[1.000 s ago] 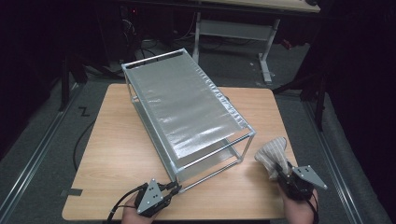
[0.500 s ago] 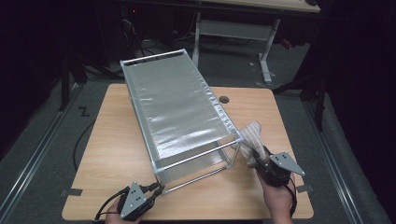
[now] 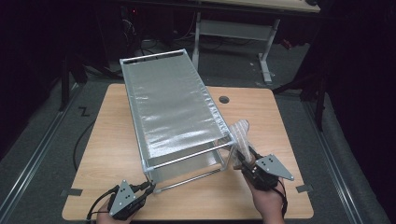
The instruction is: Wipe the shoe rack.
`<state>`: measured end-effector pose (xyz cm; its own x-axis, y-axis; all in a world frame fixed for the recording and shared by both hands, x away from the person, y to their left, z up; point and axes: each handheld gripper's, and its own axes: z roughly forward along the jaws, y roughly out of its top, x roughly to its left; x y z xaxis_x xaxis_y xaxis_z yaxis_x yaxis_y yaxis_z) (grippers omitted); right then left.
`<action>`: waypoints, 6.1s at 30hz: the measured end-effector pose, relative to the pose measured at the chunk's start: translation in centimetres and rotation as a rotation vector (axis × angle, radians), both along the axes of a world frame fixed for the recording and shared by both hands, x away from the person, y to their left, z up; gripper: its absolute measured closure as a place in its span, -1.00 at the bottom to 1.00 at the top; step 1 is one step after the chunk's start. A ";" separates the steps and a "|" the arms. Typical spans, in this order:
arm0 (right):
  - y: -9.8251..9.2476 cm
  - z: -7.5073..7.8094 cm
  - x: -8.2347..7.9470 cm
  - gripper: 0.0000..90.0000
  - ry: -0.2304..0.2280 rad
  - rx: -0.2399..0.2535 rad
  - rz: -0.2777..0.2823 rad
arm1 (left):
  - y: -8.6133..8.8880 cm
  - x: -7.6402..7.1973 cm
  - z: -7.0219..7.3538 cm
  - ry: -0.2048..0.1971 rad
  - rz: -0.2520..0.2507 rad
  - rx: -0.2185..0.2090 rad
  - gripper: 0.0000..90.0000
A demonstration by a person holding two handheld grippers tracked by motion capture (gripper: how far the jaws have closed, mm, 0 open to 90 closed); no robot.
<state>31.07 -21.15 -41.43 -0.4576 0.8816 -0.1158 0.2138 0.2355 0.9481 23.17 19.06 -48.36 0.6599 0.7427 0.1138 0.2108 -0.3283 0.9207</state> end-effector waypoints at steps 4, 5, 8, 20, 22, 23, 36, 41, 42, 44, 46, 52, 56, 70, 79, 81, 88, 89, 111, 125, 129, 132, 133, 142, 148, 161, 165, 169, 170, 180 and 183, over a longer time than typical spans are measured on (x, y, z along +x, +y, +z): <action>0.2 -1.0 0.1 0.40 0.033 -0.010 0.004 | -0.2 0.2 -0.1 0.012 0.013 -0.003 0.69; 0.3 -1.3 0.1 0.40 0.042 -0.015 0.005 | -0.2 0.2 -0.1 0.014 0.014 -0.001 0.69; 0.3 -2.5 0.3 0.39 0.074 -0.044 0.008 | -0.2 0.4 -0.3 0.023 0.029 0.002 0.69; 0.3 -6.3 1.9 0.38 0.263 -0.102 0.025 | -0.2 0.5 -0.5 0.030 0.030 -0.010 0.76; 0.3 -6.4 2.1 0.38 0.274 -0.100 0.024 | -0.2 0.5 -0.5 0.030 0.028 -0.014 0.76; 0.3 -6.4 2.0 0.38 0.276 -0.095 0.022 | -0.2 0.5 -0.5 0.030 0.028 -0.014 0.76; 0.5 -4.8 1.1 0.38 0.193 -0.079 0.024 | -0.1 0.6 -0.5 0.031 0.026 -0.020 0.76; 0.4 -3.3 0.7 0.38 0.135 -0.050 0.023 | -0.1 0.6 -0.5 0.029 0.027 -0.017 0.76; 0.4 -3.0 0.7 0.38 0.120 -0.049 0.026 | -0.1 0.5 -0.5 0.028 0.028 -0.016 0.76; 0.3 -2.2 0.5 0.38 0.087 -0.039 0.024 | -0.1 0.5 -0.5 0.027 0.029 -0.013 0.76; 0.2 -1.4 0.2 0.38 0.059 -0.015 0.023 | -0.1 0.5 -0.5 0.026 0.029 -0.013 0.76; -0.4 1.0 -0.9 0.38 -0.034 0.036 0.017 | -0.1 0.5 -0.5 0.026 0.029 -0.013 0.76; -0.5 1.1 -0.9 0.38 -0.036 0.035 0.020 | -0.1 0.5 -0.5 0.026 0.028 -0.012 0.76; 0.0 -3.2 0.3 0.38 0.119 -0.047 0.042 | -0.1 0.6 -0.5 0.026 0.022 -0.011 0.76; 0.5 -6.3 1.3 0.38 0.274 -0.119 0.060 | -0.1 0.7 -0.5 0.032 0.018 -0.015 0.76; 0.5 -6.9 1.6 0.38 0.307 -0.125 0.077 | -0.1 0.7 -0.5 0.031 0.017 -0.014 0.76; 0.2 -7.1 1.8 0.38 0.332 -0.122 0.082 | -0.1 0.7 -0.5 0.028 0.020 -0.013 0.76; 0.1 -7.0 1.8 0.38 0.324 -0.124 0.076 | -0.1 0.7 -0.5 0.028 0.021 -0.012 0.76; 0.7 -5.1 4.7 0.38 0.159 -0.054 0.021 | 0.4 -0.9 -0.6 0.007 0.076 0.016 0.74; 2.8 -5.0 4.3 0.43 0.148 -0.058 0.144 | 1.0 -1.0 -0.5 0.014 0.103 0.018 0.75; 2.8 -5.0 4.0 0.44 0.152 -0.063 0.155 | 1.2 -0.7 -0.5 0.019 0.113 0.008 0.75; 2.7 -5.0 3.6 0.44 0.150 -0.066 0.154 | 1.2 -0.4 -0.5 0.022 0.112 0.003 0.76; 2.6 -5.0 3.5 0.44 0.150 -0.066 0.154 | 1.2 -0.3 -0.5 0.022 0.112 0.002 0.76; 0.9 -5.0 1.6 0.43 0.155 -0.061 0.106 | 0.2 1.9 -0.5 0.030 0.084 -0.008 0.76; -0.7 -4.9 -0.2 0.43 0.157 -0.060 0.051 | -1.0 4.0 -0.5 0.037 0.058 -0.024 0.77; -0.6 -4.8 -3.3 0.43 0.166 -0.066 0.001 | -1.9 8.1 -0.6 0.050 0.110 -0.066 0.78; 0.2 -4.8 -4.0 0.43 0.168 -0.067 0.022 | -1.6 9.2 -0.6 0.051 0.130 -0.066 0.78; 1.5 -4.8 -4.7 0.42 0.163 -0.083 0.064 | -0.9 10.3 -0.5 0.038 0.167 -0.045 0.77; 1.9 -4.8 -4.8 0.42 0.159 -0.091 0.074 | -0.7 10.7 -0.6 0.035 0.175 -0.046 0.76; 2.3 -4.7 -5.3 0.40 0.146 -0.092 0.085 | 2.0 14.1 -0.7 0.015 0.285 -0.028 0.75; 1.6 -4.7 -5.2 0.40 0.149 -0.080 0.067 | 3.0 14.9 -0.7 0.020 0.326 -0.049 0.74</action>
<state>25.87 -19.56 -46.12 -0.5327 0.8390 -0.1109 0.3314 0.3273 0.8849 38.05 22.02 -49.08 0.3880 0.9195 0.0624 0.3155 -0.1962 0.9284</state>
